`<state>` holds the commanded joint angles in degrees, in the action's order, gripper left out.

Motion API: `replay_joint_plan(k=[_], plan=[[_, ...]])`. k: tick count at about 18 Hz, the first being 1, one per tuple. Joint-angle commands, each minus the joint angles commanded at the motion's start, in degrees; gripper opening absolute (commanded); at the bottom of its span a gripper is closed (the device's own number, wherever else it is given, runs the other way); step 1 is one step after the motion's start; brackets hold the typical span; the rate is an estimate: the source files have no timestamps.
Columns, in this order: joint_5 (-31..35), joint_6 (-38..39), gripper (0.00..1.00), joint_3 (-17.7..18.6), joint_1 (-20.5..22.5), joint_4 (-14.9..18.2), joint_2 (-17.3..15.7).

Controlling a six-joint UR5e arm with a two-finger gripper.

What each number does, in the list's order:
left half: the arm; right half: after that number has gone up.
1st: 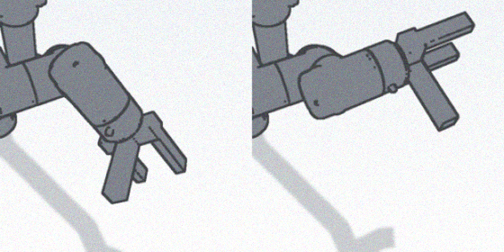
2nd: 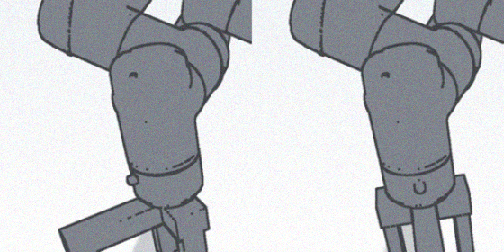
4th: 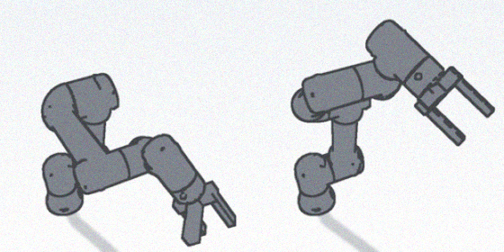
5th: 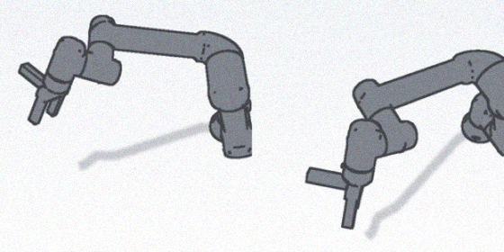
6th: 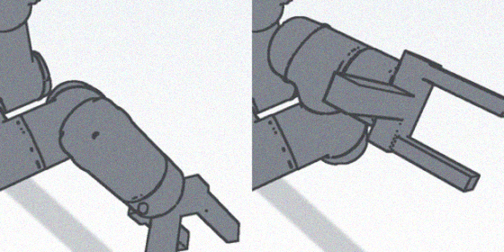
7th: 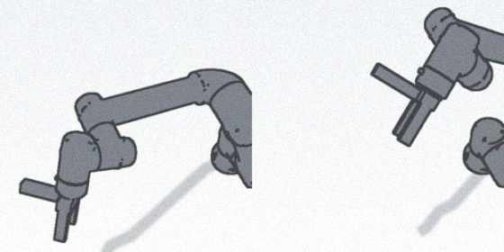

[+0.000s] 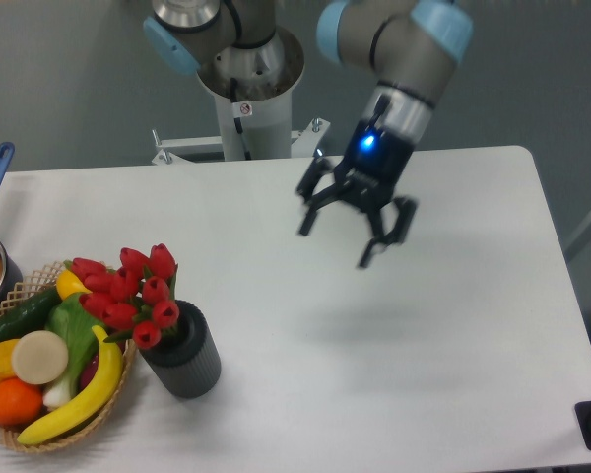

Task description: Insert the flowers into the vase

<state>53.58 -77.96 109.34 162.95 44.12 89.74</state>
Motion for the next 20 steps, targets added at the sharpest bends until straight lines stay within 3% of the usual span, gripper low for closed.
replay_joint_plan(k=[2,5,9,11,14,20], plan=[[5.5,-0.4,1.00,-0.2,0.9,0.2,-0.8],[13.0,-0.7,1.00,-1.1,1.1,3.2,-2.6],[23.2,-10.2,1.00,-1.4,2.3,11.2,-7.6],[23.9,-16.8,1.00,-2.4,4.9,16.8,-9.3],[23.9,-24.1,1.00,-3.7,9.0,22.7,-10.8],[24.5,-37.3,1.00,-4.6,14.2,28.0,-12.2]])
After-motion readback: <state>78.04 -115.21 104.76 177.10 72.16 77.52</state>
